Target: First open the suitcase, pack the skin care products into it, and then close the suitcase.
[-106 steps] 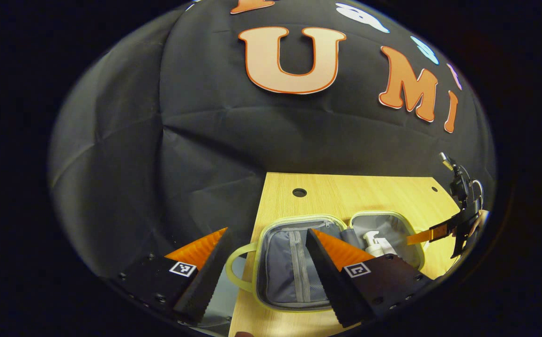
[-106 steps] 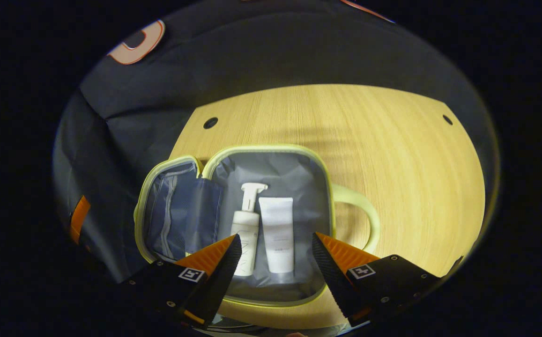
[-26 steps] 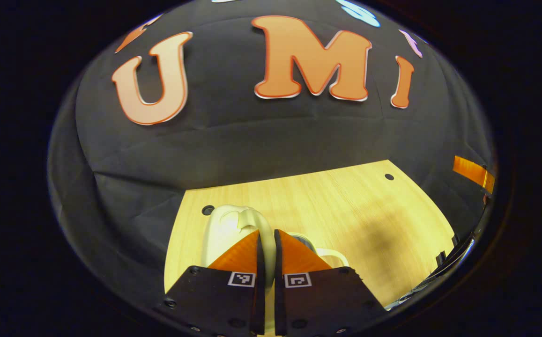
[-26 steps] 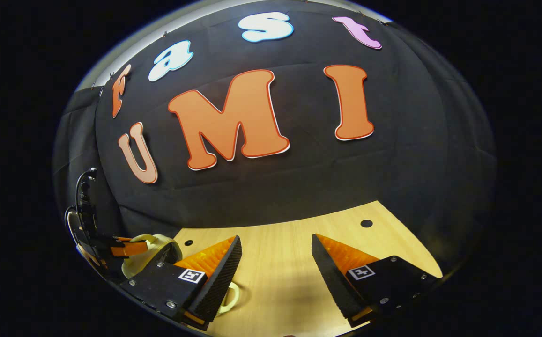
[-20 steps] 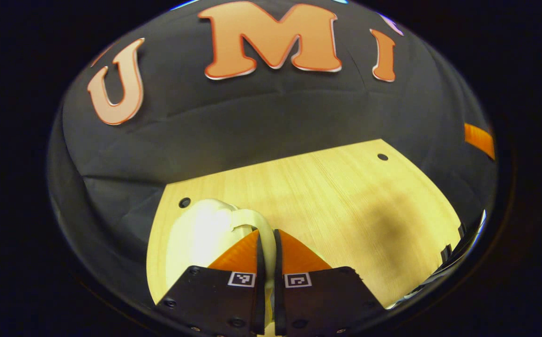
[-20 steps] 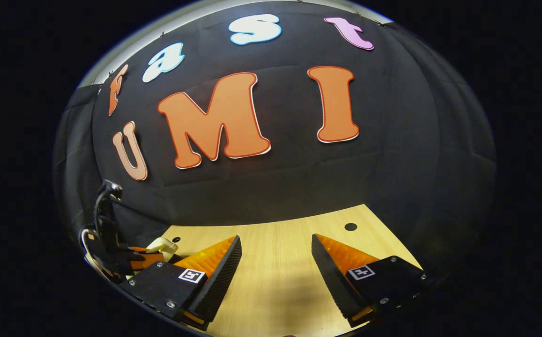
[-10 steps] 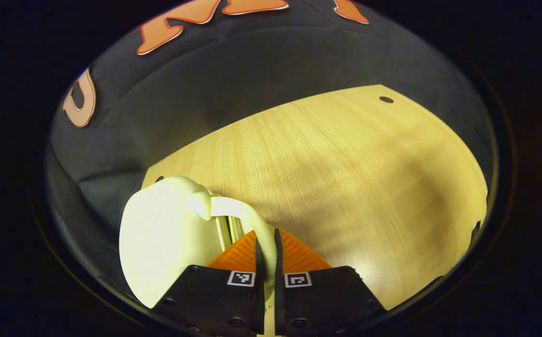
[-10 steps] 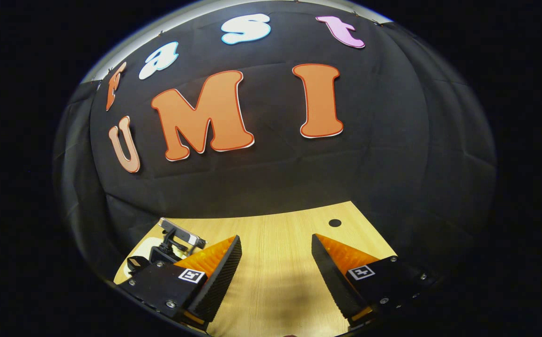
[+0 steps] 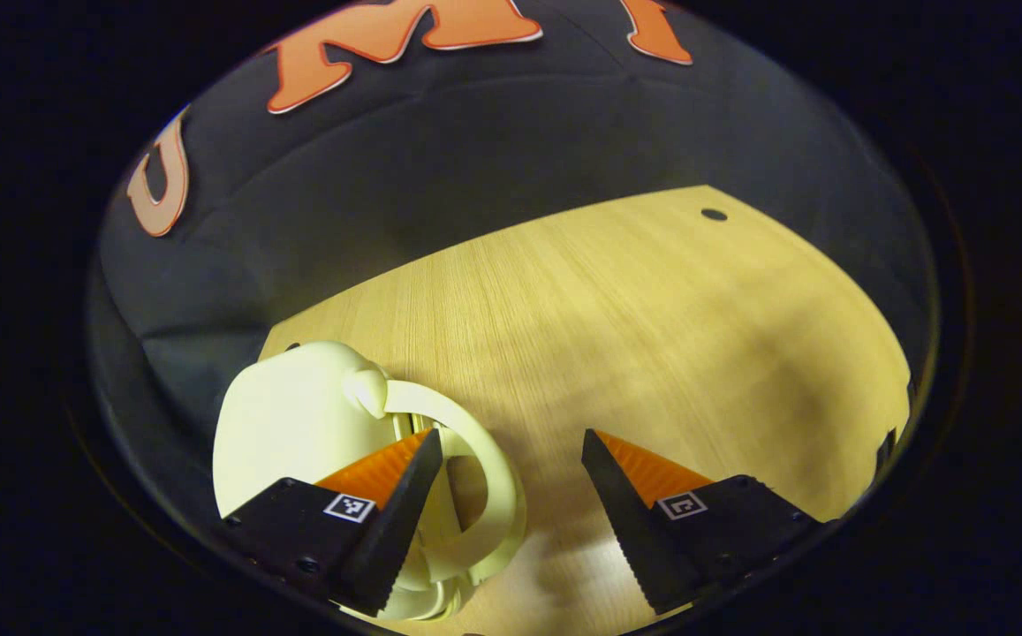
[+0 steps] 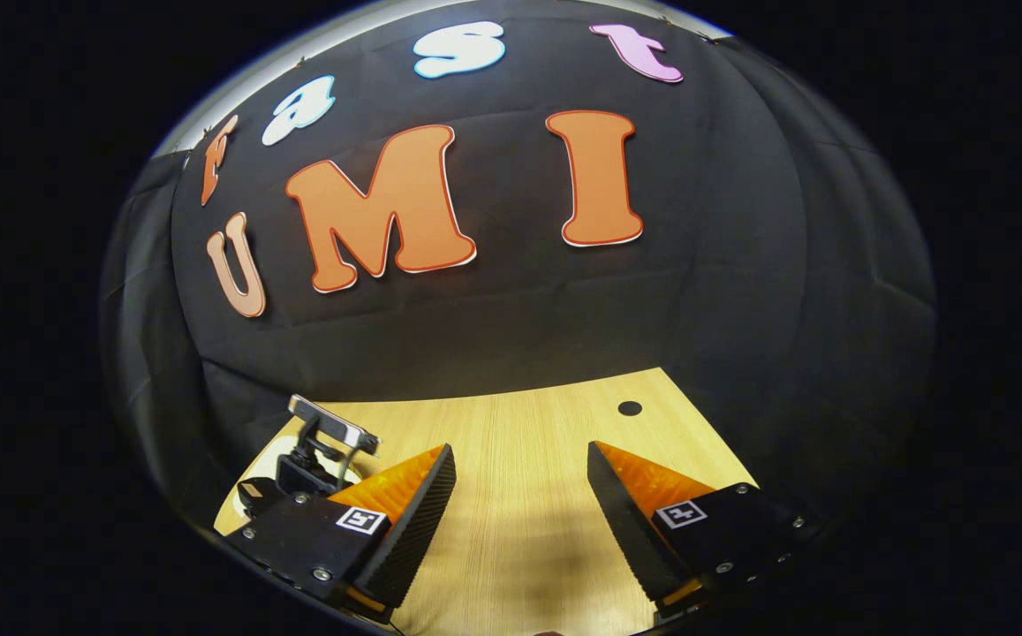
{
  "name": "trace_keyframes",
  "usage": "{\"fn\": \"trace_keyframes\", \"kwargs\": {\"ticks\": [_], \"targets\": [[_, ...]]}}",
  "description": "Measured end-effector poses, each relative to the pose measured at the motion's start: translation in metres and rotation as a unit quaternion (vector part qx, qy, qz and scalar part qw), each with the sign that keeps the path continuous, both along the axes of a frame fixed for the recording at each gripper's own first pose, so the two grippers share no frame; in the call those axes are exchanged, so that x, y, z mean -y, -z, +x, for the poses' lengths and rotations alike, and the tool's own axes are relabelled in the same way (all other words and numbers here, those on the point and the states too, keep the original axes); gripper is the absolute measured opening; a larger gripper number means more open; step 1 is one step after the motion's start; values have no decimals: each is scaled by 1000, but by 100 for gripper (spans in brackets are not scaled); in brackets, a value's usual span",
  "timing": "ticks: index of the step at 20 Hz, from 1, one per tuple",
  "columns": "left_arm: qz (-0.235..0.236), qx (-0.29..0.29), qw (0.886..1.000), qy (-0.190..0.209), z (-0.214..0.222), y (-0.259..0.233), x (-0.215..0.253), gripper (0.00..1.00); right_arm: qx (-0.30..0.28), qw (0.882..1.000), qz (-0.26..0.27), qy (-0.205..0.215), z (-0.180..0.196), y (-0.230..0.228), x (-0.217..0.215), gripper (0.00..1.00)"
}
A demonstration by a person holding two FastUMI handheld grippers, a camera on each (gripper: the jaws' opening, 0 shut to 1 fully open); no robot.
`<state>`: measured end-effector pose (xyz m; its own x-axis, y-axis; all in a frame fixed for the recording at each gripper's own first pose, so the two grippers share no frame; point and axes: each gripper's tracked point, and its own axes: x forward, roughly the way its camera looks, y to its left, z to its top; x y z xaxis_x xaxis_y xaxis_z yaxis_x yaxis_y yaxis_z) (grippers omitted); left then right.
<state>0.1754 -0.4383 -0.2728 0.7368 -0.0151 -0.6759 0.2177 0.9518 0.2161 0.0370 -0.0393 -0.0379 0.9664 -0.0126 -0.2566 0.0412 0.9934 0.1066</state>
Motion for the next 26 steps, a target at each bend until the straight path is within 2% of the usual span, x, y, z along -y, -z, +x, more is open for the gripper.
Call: {"fn": "trace_keyframes", "kwargs": {"ticks": [2, 5, 9, 11, 13, 17, 19, 20, 21, 24, 25, 26], "targets": [[-44, 44, 998, -17, -1, -37, 1, 100, 3, 1000, -3, -5, 0, -1, -7, 95], [-93, 121, 987, -47, -1, -112, -19, 100, 21, 1000, -1, -12, 0, -12, -23, 95], [-154, 231, 959, -63, -27, -211, -36, 99, 55, 998, -8, -24, -1, -31, -49, 95], [-153, 266, 949, -74, -49, -242, -54, 99, 82, 996, -15, -27, 1, -49, -57, 95], [-143, 294, 941, -84, -61, -266, -72, 99, 105, 994, -22, -31, -2, -58, -70, 95], [-156, 332, 928, -65, -73, -304, -85, 100, 129, 991, -32, -25, -9, -68, -88, 95], [-158, 337, 926, -64, -80, -314, -104, 100, 136, 990, -33, -23, -12, -69, -98, 95], [-160, 339, 925, -62, -85, -315, -111, 100, 137, 990, -34, -21, -14, -70, -102, 100], [-163, 342, 924, -59, -88, -319, -117, 100, 136, 990, -33, -19, -17, -69, -106, 95], [-161, 345, 924, -45, -91, -322, -125, 100, 133, 991, -27, -10, -27, -66, -116, 95], [-160, 344, 924, -39, -91, -324, -125, 100, 134, 990, -29, -4, -30, -66, -117, 100], [-160, 345, 924, -32, -93, -326, -125, 100, 136, 990, -34, 1, -32, -66, -117, 95]]}}
